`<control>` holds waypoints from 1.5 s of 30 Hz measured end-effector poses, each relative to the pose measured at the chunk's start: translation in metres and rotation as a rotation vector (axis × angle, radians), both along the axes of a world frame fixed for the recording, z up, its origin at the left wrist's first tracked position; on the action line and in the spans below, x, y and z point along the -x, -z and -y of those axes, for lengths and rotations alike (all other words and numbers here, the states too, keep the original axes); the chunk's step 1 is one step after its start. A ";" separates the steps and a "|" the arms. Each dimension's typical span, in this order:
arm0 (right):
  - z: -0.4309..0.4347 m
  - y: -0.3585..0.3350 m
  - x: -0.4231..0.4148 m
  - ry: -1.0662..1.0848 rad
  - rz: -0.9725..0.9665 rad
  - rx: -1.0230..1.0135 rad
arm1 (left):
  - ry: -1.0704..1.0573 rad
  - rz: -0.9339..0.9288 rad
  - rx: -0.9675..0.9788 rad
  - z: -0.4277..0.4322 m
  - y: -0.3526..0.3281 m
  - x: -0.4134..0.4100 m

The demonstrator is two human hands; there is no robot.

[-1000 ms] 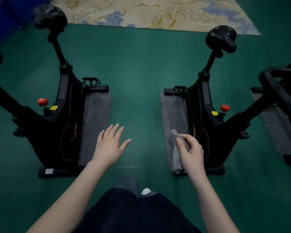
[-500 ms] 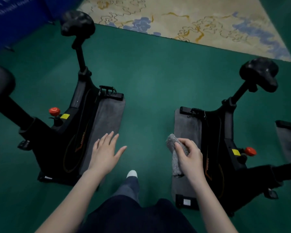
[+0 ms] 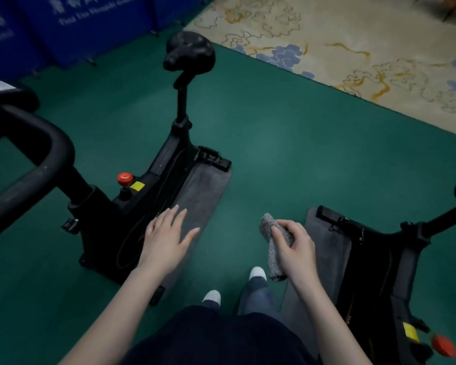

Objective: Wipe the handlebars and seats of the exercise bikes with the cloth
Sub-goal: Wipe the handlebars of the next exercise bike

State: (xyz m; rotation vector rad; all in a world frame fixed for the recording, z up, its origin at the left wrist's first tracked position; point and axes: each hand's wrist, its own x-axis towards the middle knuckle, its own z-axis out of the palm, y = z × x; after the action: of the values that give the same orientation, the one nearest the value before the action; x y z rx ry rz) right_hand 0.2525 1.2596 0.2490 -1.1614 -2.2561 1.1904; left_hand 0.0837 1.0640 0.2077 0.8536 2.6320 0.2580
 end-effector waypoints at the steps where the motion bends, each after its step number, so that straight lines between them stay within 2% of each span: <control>1: -0.008 0.001 0.007 -0.029 0.002 0.000 | -0.028 -0.004 0.003 -0.002 0.000 0.002; 14: -0.174 -0.002 0.100 -0.378 -0.015 0.022 | -0.477 -0.023 0.090 -0.092 0.001 0.009; 19: -0.210 -0.001 0.133 -0.508 -0.015 0.051 | -0.621 -0.021 0.092 -0.118 0.001 -0.001; 29: -0.195 0.008 0.203 -0.767 -0.031 0.095 | -0.817 -0.015 0.093 -0.119 -0.004 0.004; 45: -0.125 0.000 0.372 -1.008 -0.076 0.124 | -1.026 -0.030 0.101 -0.082 0.009 0.095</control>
State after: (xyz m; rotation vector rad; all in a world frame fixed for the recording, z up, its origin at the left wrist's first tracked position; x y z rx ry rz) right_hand -0.1198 1.3848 0.2490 0.1019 -2.7881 1.6521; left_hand -0.0113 1.1463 0.1987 -0.5919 2.8327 0.3477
